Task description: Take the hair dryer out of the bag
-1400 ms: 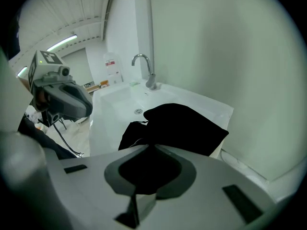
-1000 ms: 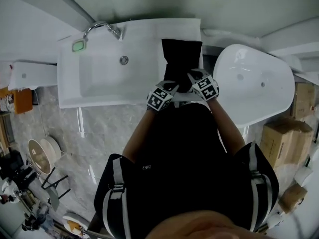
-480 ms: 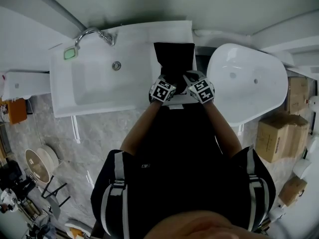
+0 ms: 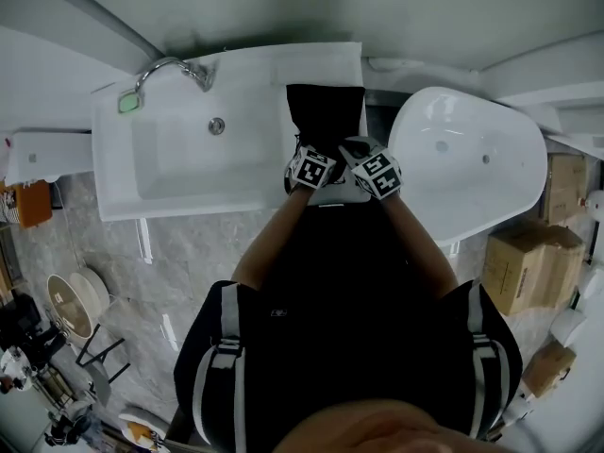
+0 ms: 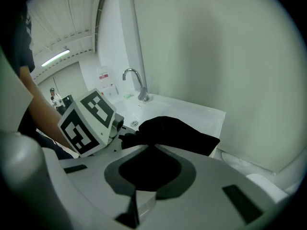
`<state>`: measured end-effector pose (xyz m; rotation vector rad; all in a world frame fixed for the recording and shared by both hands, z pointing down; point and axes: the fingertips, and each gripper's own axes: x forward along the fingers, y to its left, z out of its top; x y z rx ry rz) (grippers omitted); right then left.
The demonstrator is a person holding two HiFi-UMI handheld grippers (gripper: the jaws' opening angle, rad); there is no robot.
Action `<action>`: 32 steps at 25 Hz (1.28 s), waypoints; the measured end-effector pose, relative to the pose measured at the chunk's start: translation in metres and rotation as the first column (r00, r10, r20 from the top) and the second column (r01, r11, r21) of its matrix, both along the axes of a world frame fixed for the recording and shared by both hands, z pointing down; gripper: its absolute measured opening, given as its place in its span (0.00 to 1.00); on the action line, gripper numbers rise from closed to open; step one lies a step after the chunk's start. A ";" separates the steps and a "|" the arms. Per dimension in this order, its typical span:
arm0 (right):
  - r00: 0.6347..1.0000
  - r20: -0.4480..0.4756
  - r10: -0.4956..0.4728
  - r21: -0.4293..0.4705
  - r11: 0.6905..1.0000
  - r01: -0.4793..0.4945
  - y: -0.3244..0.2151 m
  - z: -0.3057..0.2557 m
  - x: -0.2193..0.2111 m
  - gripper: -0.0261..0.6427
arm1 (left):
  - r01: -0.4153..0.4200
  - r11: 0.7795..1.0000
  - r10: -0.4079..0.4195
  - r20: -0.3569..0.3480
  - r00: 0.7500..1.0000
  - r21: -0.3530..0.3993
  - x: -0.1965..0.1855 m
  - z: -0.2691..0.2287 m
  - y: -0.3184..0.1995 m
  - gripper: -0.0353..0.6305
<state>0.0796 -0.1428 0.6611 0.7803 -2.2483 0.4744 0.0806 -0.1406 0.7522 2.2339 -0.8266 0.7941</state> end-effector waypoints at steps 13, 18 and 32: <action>0.994 0.109 -0.034 -0.077 0.996 0.042 0.007 -0.005 0.009 0.16 | 0.065 0.998 -0.066 0.105 0.992 0.006 0.009 0.011 -0.015 0.32; 0.992 0.121 -0.026 -0.108 0.993 0.039 0.009 -0.002 0.019 0.16 | 0.144 0.989 -0.140 0.104 0.985 -0.031 0.013 0.013 -0.020 0.38; 0.991 0.135 -0.021 -0.148 0.988 0.041 0.005 0.012 0.045 0.16 | 0.176 0.979 -0.150 0.216 0.965 -0.106 0.022 0.042 -0.035 0.42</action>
